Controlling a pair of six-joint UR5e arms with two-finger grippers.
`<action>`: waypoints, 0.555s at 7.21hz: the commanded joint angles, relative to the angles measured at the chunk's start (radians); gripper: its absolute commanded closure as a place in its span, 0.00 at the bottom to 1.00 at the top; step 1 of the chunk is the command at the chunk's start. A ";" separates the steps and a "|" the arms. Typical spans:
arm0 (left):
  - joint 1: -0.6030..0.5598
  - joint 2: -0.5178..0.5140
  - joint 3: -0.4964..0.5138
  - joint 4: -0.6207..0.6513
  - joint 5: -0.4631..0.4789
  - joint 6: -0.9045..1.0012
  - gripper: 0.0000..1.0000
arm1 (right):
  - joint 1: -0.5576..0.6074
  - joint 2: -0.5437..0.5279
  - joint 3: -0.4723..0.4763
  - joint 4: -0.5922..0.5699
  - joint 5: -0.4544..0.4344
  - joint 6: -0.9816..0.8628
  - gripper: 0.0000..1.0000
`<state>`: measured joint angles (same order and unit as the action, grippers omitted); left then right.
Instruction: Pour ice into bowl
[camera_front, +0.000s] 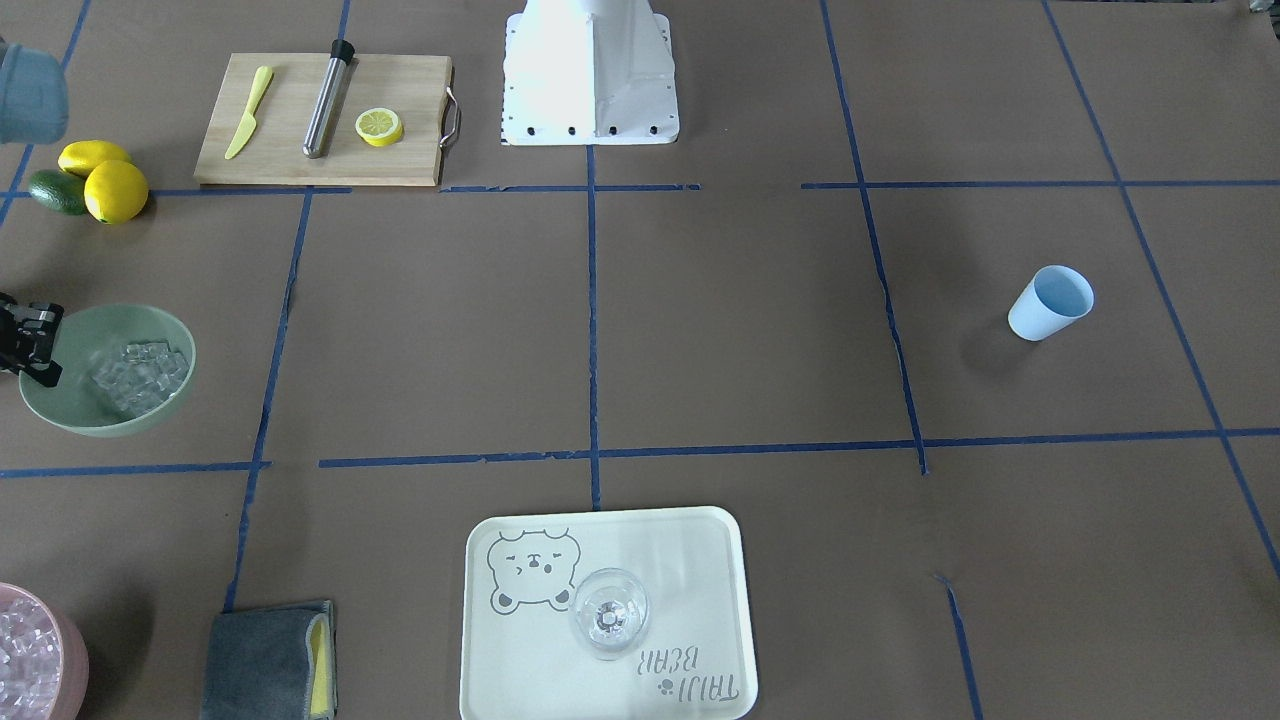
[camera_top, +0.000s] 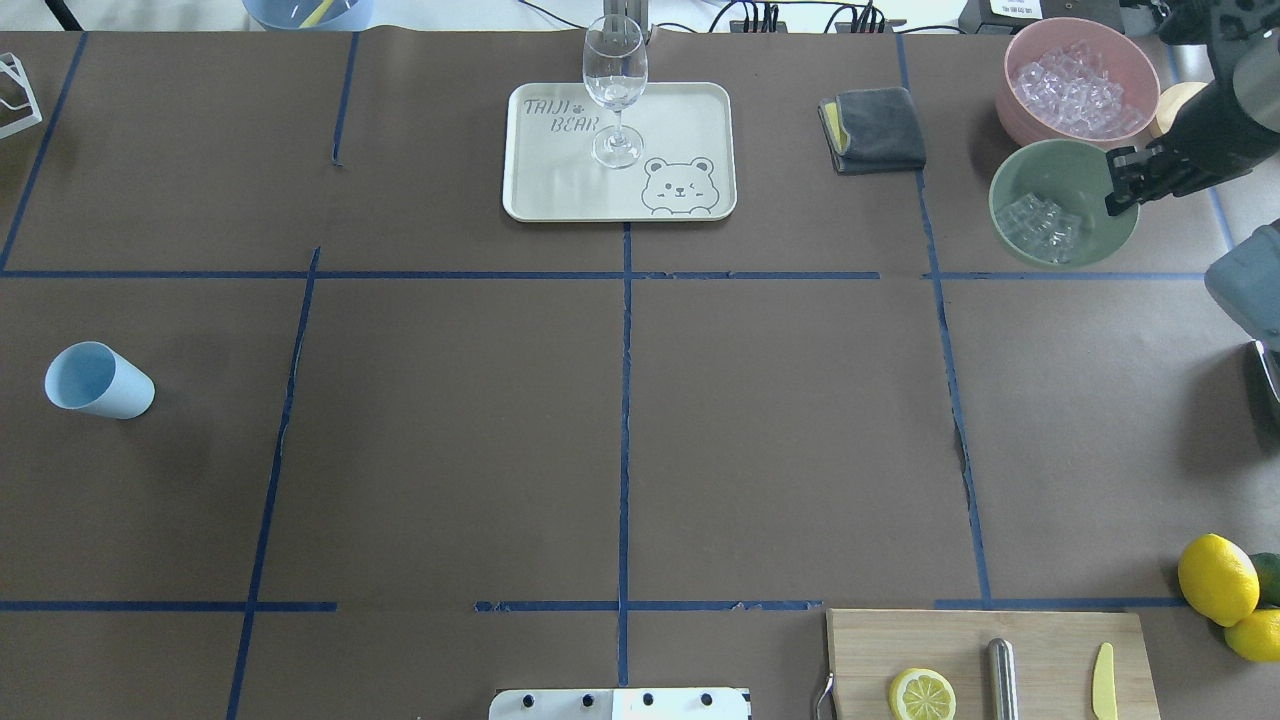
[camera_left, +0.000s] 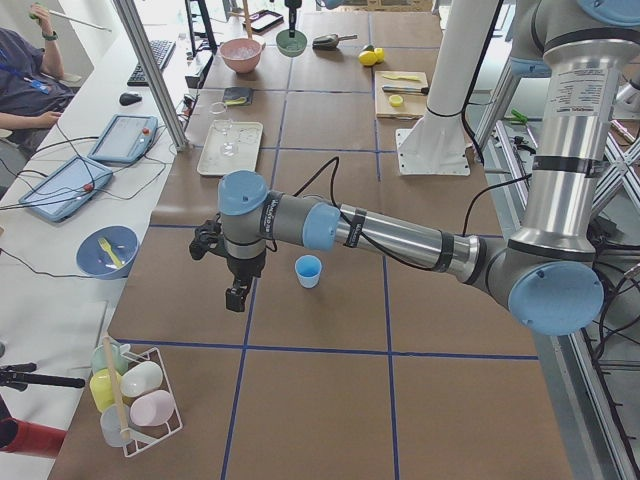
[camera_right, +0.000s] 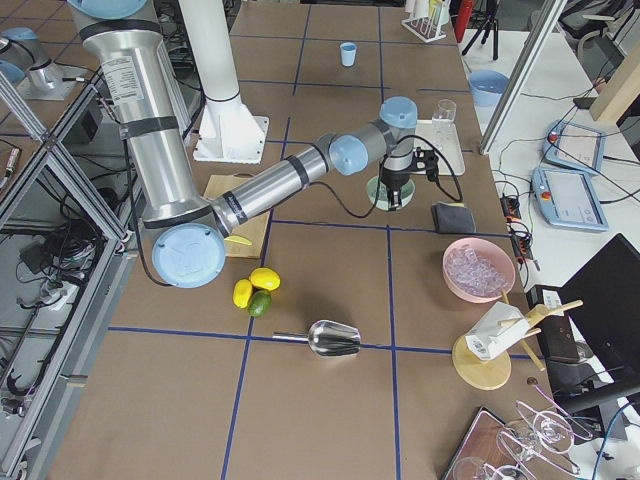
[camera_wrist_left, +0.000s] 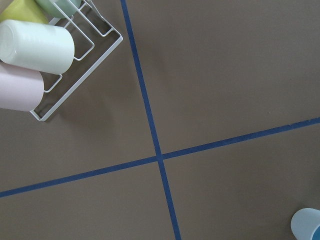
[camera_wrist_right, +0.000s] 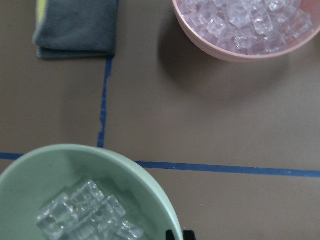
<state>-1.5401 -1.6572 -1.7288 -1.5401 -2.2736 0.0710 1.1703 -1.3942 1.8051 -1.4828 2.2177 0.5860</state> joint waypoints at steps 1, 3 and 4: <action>0.000 0.000 -0.002 -0.002 -0.001 -0.002 0.00 | 0.003 -0.139 -0.106 0.300 0.063 0.116 1.00; 0.000 -0.001 0.002 -0.005 0.000 -0.002 0.00 | 0.003 -0.199 -0.217 0.436 0.187 0.139 1.00; 0.000 -0.001 0.000 -0.005 0.000 -0.002 0.00 | 0.003 -0.218 -0.217 0.443 0.189 0.141 1.00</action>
<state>-1.5401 -1.6576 -1.7285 -1.5440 -2.2735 0.0691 1.1734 -1.5815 1.6105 -1.0756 2.3773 0.7158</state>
